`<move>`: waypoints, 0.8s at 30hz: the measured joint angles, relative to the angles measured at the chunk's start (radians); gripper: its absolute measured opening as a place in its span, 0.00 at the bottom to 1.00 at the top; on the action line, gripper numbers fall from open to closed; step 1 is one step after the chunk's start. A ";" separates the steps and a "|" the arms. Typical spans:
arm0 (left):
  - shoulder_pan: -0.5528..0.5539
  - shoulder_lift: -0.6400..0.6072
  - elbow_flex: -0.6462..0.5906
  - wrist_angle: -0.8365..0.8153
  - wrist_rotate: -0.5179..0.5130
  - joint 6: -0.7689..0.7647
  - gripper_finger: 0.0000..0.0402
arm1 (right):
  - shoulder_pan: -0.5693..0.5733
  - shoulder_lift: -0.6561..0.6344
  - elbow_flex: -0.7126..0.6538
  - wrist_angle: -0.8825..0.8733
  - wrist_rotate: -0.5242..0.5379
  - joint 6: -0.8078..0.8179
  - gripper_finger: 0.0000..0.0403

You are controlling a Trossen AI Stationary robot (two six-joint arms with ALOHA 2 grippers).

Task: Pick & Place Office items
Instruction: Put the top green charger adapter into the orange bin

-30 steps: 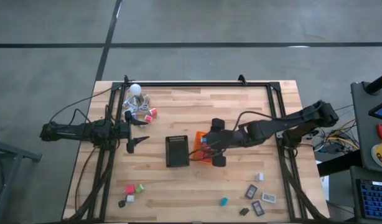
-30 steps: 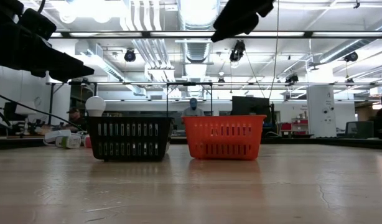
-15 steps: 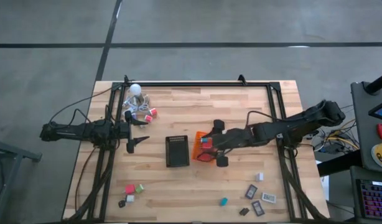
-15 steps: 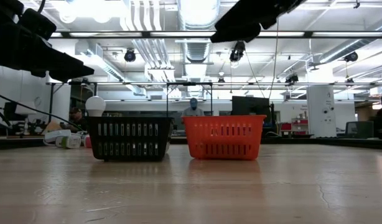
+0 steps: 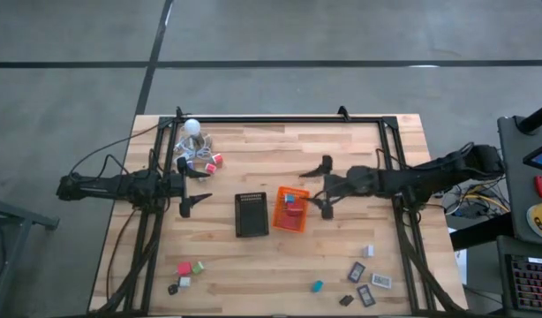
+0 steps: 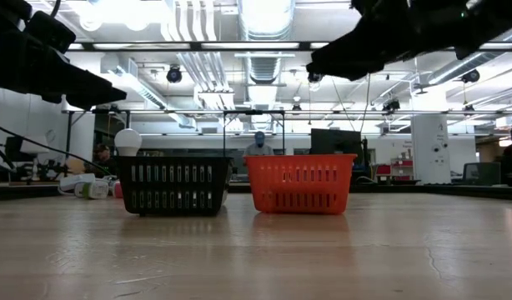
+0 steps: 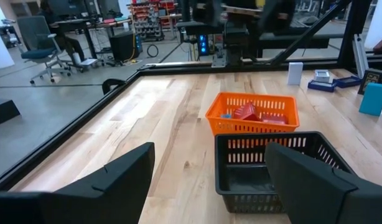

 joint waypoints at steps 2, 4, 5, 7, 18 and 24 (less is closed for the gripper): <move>0.000 0.000 0.000 0.001 0.001 0.000 0.77 | -0.039 -0.022 -0.035 0.076 -0.010 -0.023 0.78; 0.000 0.001 0.000 0.003 0.001 0.000 0.77 | -0.079 -0.042 -0.054 0.115 -0.038 -0.054 0.78; 0.000 0.001 0.000 0.003 0.001 0.000 0.77 | -0.097 -0.051 -0.057 0.116 -0.056 -0.055 0.78; 0.000 0.001 0.000 0.005 0.000 0.000 0.77 | -0.136 -0.065 -0.059 0.115 -0.102 -0.053 0.78; 0.000 0.000 0.000 0.005 0.000 0.000 0.77 | -0.302 -0.067 -0.032 0.113 -0.226 -0.075 0.83; 0.000 0.000 0.000 0.006 0.000 0.000 0.77 | -0.308 -0.067 -0.021 0.112 -0.227 -0.073 0.84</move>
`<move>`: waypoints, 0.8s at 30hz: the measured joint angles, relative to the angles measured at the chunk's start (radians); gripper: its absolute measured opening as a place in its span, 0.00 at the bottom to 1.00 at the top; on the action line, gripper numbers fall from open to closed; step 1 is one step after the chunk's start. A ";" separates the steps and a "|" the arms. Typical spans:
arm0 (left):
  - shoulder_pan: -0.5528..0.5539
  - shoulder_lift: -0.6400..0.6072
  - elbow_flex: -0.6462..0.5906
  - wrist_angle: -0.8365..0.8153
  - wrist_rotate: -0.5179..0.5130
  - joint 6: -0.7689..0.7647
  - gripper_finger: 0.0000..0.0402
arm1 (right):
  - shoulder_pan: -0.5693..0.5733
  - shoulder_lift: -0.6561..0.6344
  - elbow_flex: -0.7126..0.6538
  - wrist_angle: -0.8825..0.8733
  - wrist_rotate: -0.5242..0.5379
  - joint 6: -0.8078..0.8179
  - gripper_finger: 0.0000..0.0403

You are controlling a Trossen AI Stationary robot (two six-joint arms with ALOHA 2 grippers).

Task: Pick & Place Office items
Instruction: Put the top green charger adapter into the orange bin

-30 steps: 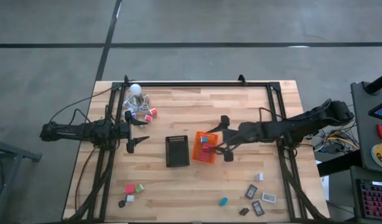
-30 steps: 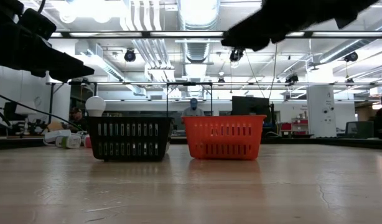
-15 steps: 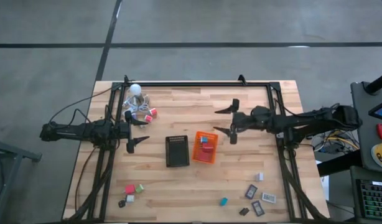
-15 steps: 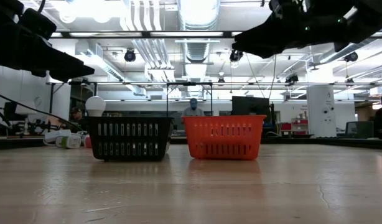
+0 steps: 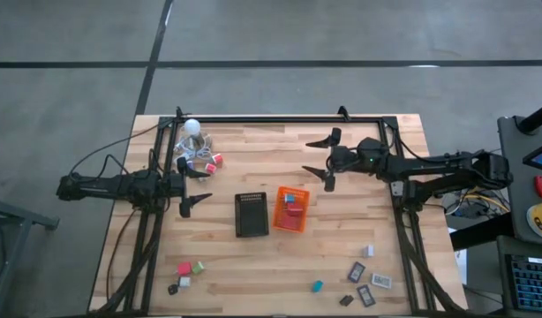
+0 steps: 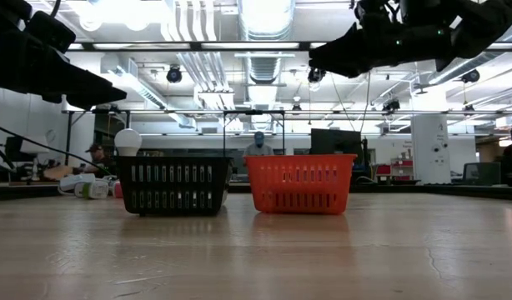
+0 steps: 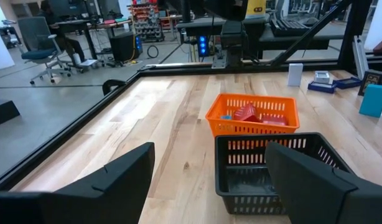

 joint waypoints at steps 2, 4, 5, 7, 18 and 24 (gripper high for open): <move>0.000 0.000 0.000 0.000 0.000 0.000 0.77 | 0.000 0.000 0.000 -0.001 0.000 0.017 0.84; 0.000 0.000 0.000 0.000 0.000 0.000 0.77 | 0.000 0.000 0.000 -0.002 0.001 0.036 0.84; 0.000 0.000 0.000 0.000 0.000 0.000 0.77 | 0.000 0.000 0.000 -0.004 0.001 0.048 0.83; 0.000 0.000 0.000 0.000 0.000 0.000 0.77 | 0.000 0.000 0.000 -0.008 0.000 0.080 0.83; 0.000 0.000 0.000 0.000 0.000 0.000 0.77 | 0.001 0.001 0.000 -0.008 0.001 0.098 0.83; 0.000 0.000 0.000 0.000 0.000 0.000 0.77 | 0.001 0.001 0.000 -0.008 0.001 0.098 0.85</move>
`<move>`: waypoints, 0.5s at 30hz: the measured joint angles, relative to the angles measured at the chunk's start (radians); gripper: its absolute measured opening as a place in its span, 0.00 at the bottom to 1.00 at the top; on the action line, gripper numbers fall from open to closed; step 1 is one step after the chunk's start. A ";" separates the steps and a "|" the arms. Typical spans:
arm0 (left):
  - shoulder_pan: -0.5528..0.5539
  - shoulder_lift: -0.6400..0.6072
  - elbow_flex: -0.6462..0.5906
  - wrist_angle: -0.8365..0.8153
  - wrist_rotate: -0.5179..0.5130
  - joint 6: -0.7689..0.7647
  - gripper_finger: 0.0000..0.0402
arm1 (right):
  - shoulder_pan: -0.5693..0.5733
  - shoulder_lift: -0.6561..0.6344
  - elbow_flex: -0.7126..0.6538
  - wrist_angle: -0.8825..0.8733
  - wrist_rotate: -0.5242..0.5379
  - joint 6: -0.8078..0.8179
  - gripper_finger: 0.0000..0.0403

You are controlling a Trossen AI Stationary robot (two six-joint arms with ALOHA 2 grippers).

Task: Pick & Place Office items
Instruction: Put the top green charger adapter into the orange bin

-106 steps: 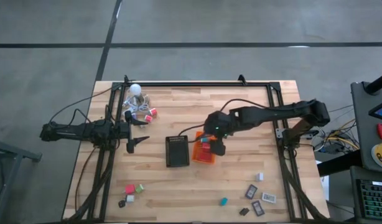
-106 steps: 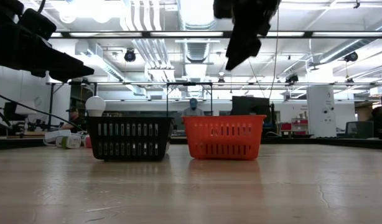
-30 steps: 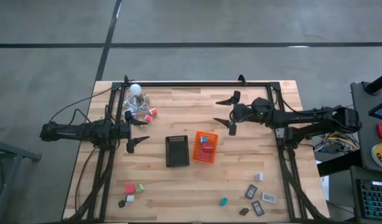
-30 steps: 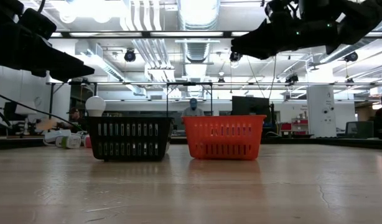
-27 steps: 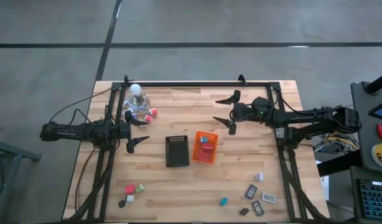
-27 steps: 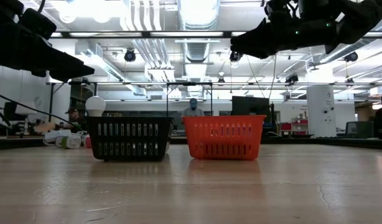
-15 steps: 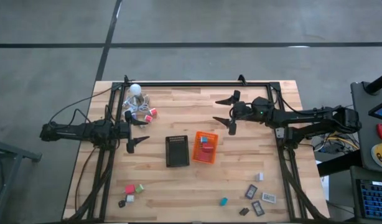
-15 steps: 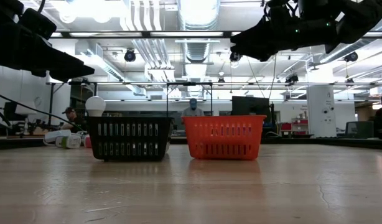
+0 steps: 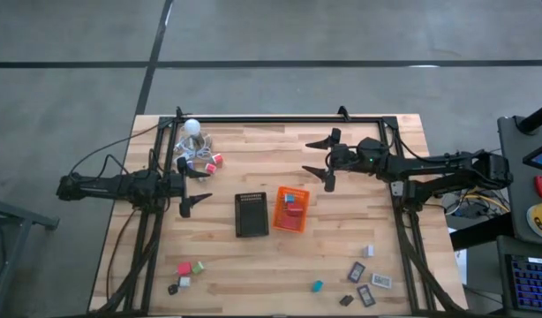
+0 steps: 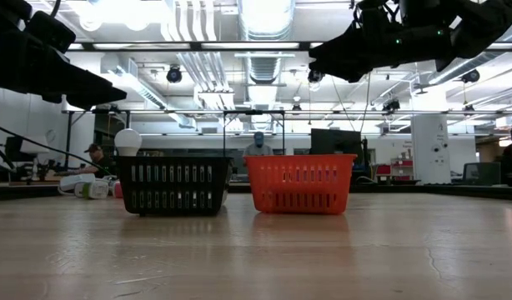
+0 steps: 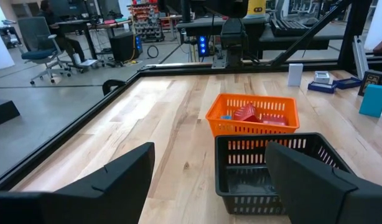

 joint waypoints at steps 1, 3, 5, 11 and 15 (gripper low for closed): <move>0.000 0.000 0.000 0.000 0.000 0.000 0.77 | 0.000 0.000 0.000 0.000 0.000 0.000 0.85; 0.000 0.000 0.000 0.000 0.000 0.000 0.77 | 0.001 0.000 0.000 0.000 0.000 0.000 0.85; 0.000 0.000 0.000 0.000 0.000 0.000 0.77 | 0.001 0.000 0.000 0.000 0.000 0.000 0.85; 0.001 0.000 -0.001 0.003 -0.009 -0.010 0.77 | 0.001 0.000 0.000 0.000 0.001 0.000 0.83; 0.001 0.000 -0.002 0.018 -0.004 -0.001 0.77 | 0.001 0.000 0.000 0.000 0.001 0.000 0.82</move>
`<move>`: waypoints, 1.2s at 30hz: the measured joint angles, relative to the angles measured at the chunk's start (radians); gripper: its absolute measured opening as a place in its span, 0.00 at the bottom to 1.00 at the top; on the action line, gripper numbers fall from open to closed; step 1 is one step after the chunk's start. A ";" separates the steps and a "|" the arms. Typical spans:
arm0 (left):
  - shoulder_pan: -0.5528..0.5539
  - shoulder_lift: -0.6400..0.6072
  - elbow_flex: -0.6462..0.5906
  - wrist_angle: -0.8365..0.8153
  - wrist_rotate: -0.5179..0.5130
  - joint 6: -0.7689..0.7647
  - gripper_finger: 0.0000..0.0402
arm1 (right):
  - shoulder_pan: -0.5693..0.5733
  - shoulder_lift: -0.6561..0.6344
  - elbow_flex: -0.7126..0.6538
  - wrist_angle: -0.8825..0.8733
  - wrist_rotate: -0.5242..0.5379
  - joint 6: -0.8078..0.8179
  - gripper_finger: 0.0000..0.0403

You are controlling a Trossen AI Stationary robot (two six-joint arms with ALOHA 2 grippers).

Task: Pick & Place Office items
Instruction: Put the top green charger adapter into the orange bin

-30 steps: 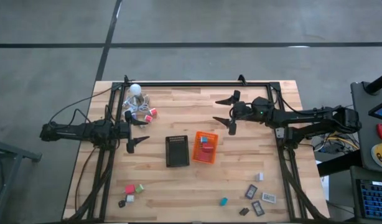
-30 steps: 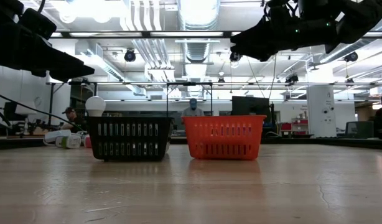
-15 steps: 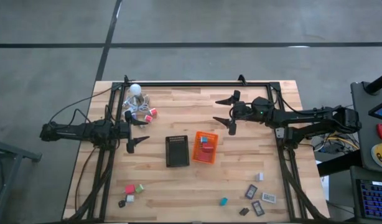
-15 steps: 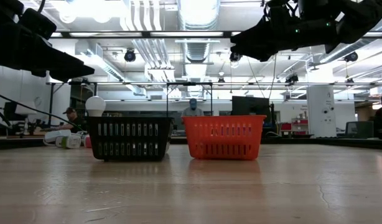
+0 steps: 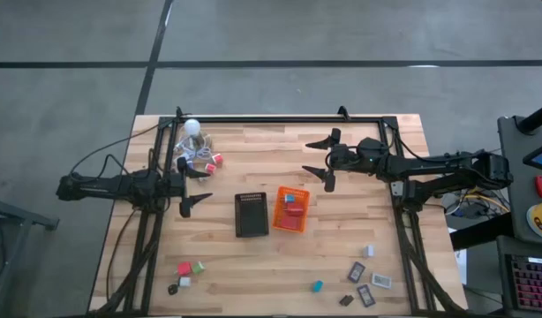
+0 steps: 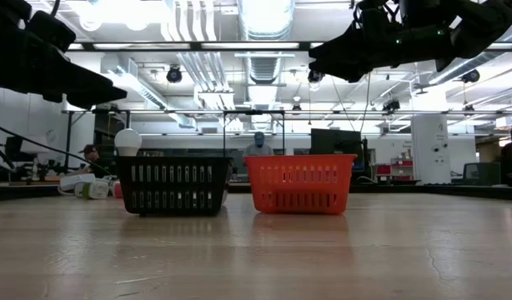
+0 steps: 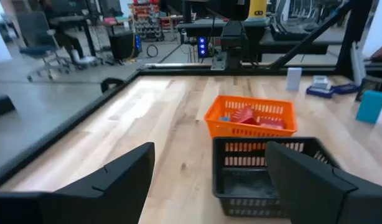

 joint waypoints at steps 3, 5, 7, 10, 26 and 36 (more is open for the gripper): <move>0.001 0.000 0.013 0.007 -0.013 0.033 0.77 | 0.000 0.000 0.000 0.000 0.000 0.000 0.82; 0.001 0.000 0.040 -0.002 -0.013 -0.016 0.77 | 0.000 0.000 0.000 0.000 0.000 0.000 0.83; 0.001 0.004 0.073 -0.080 -0.014 -0.083 0.77 | 0.000 0.000 0.000 0.000 0.000 0.000 0.84; 0.001 0.030 0.125 -0.193 -0.016 -0.158 0.77 | 0.000 0.000 0.000 0.000 0.000 0.000 0.85; 0.012 0.455 0.331 -0.279 -0.203 -0.307 0.77 | -0.001 0.000 0.000 0.000 0.000 0.000 0.86; 0.032 0.723 0.521 -0.684 -0.274 -0.939 0.77 | -0.001 0.000 0.000 -0.001 0.000 0.000 0.86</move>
